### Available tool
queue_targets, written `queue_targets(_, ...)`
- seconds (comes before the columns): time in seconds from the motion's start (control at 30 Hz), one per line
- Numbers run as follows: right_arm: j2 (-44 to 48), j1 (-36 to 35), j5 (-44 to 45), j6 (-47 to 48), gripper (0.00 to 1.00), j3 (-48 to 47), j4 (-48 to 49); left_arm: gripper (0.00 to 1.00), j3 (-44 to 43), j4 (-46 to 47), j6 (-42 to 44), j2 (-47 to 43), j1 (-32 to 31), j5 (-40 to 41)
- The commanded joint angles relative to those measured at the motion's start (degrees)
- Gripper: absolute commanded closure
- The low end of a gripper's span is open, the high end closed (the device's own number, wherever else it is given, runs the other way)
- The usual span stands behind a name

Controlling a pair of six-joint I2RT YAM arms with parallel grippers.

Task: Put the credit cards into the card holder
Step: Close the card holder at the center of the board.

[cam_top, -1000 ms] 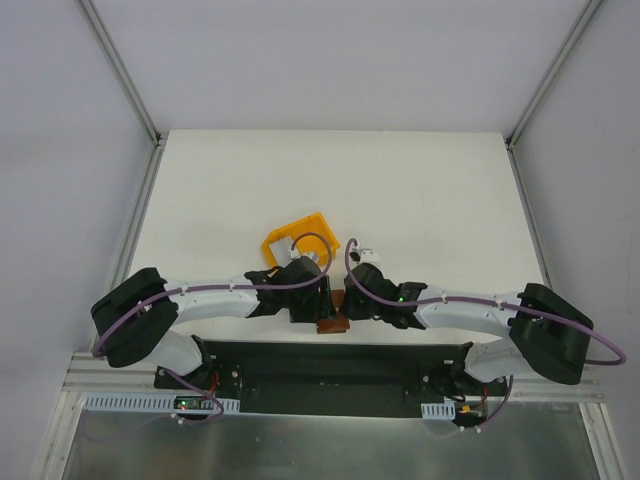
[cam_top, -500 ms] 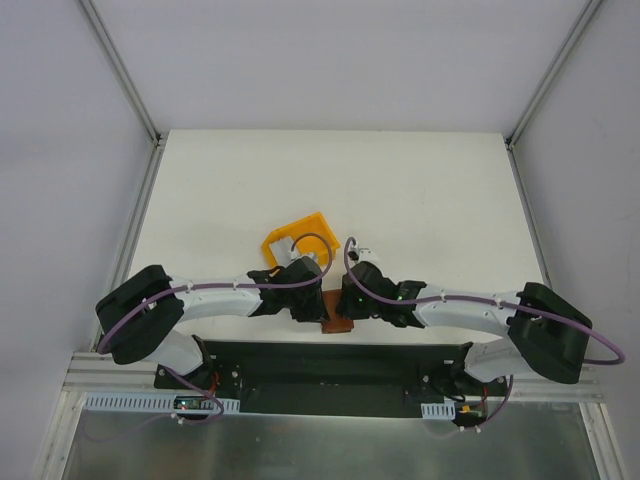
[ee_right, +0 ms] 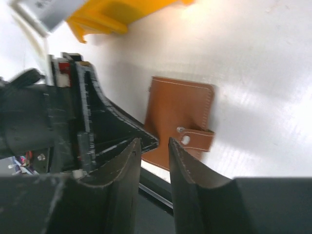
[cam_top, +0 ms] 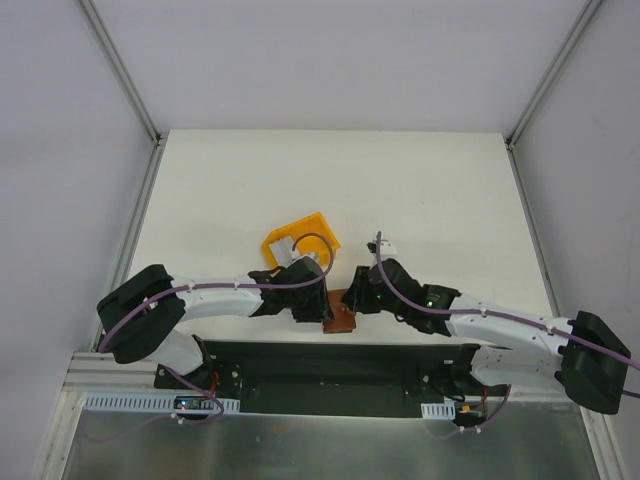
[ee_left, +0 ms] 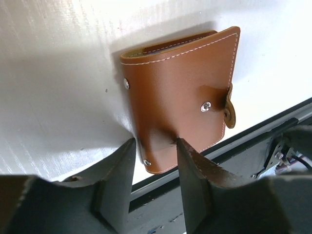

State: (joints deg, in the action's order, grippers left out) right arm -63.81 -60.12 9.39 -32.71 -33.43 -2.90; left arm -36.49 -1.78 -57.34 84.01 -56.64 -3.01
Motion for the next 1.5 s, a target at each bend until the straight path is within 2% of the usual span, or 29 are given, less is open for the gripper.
queue_targets(0.0,4.1,1.5,3.4,-2.2,0.72,4.5,-3.1,0.57,0.5,-6.7,2.8,1.0,-0.4,4.4)
queue_targets(0.13,4.0,3.3,0.3,-2.8,0.75,5.9,-2.5,0.46,-1.3,-6.6,4.0,0.4,-0.4,4.5)
queue_targets(0.3,1.6,3.4,-2.3,-2.7,0.77,5.4,0.1,0.44,-2.9,-6.7,4.3,2.1,-0.4,3.6)
queue_targets(0.87,-5.6,3.4,-5.6,-2.5,0.8,3.4,4.9,0.57,-2.5,-6.7,4.0,5.4,-0.3,3.1)
queue_targets(1.47,-8.1,4.7,-6.8,-0.5,0.81,2.1,4.9,0.59,-2.4,-6.7,4.3,5.9,-0.3,3.1)
